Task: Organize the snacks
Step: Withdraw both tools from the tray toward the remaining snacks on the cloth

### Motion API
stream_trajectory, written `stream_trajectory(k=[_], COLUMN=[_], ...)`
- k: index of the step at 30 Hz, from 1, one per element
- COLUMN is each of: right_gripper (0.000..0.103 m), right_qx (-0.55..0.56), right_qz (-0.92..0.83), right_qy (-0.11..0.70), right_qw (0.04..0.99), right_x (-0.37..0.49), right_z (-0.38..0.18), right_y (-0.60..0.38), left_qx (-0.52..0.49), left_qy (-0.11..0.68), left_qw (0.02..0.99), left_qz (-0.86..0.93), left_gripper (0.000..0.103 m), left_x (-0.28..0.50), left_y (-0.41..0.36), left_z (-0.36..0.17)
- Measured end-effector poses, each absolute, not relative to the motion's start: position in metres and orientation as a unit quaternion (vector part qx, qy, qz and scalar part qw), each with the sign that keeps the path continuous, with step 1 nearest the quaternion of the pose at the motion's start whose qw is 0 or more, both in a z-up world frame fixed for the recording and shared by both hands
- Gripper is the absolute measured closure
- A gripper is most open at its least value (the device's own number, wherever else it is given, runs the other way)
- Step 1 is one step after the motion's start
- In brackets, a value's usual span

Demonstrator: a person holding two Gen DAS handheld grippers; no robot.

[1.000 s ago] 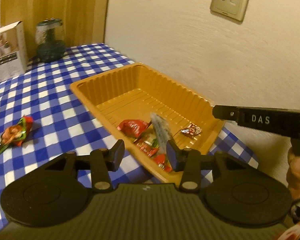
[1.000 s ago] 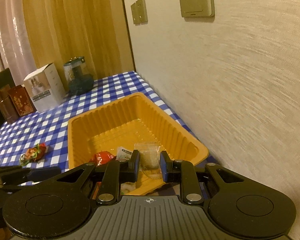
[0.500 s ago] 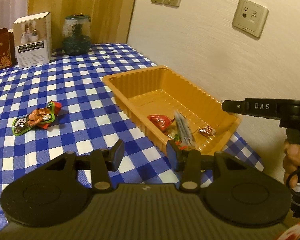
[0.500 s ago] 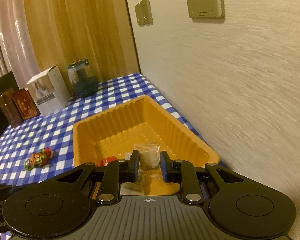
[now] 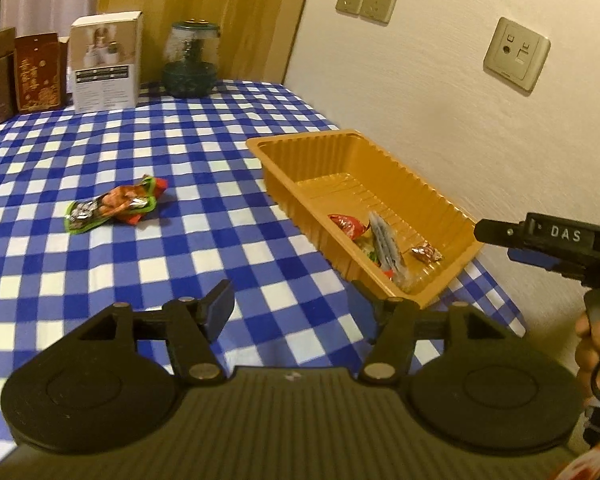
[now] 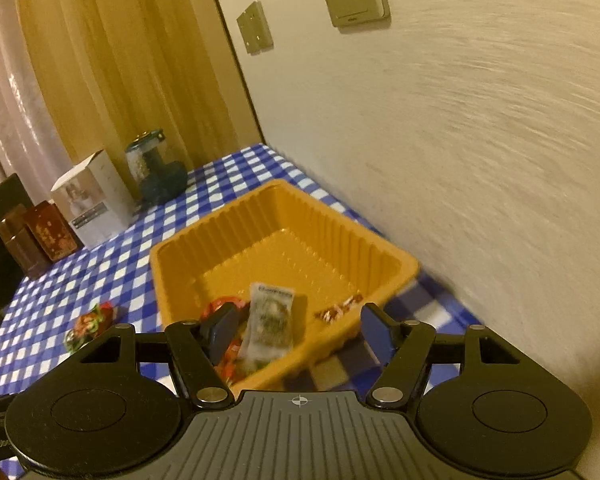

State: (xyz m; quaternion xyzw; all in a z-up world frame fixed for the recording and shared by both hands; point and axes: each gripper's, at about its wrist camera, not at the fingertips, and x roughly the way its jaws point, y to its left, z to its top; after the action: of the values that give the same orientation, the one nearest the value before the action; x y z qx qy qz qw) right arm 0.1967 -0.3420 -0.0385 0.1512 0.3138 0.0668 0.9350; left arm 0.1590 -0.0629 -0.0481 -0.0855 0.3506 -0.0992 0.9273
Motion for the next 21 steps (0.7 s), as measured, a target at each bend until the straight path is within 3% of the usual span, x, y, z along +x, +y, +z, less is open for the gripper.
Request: stream_trajectory(k=[11, 21], right_gripper=[0.033, 0.023], right_qx=[0.125, 0.093], right_qz=[0.092, 0.108], right_qy=[0.329, 0.334], right_qw=[0.931, 0.932], right_x=[0.141, 0.112], right_z=[-0.018, -0.009], right_y=[-0.298, -0.262], left_qx=[-0.088, -0.083], left_qy=[0.34, 0.339], left_qw=[0.932, 0.934], left_qz=[-0.088, -0.073], left_gripper=[0.029, 0.018], left_x=[0.109, 0.08], left_y=[-0.044, -0.022], left_z=[-0.024, -0.01])
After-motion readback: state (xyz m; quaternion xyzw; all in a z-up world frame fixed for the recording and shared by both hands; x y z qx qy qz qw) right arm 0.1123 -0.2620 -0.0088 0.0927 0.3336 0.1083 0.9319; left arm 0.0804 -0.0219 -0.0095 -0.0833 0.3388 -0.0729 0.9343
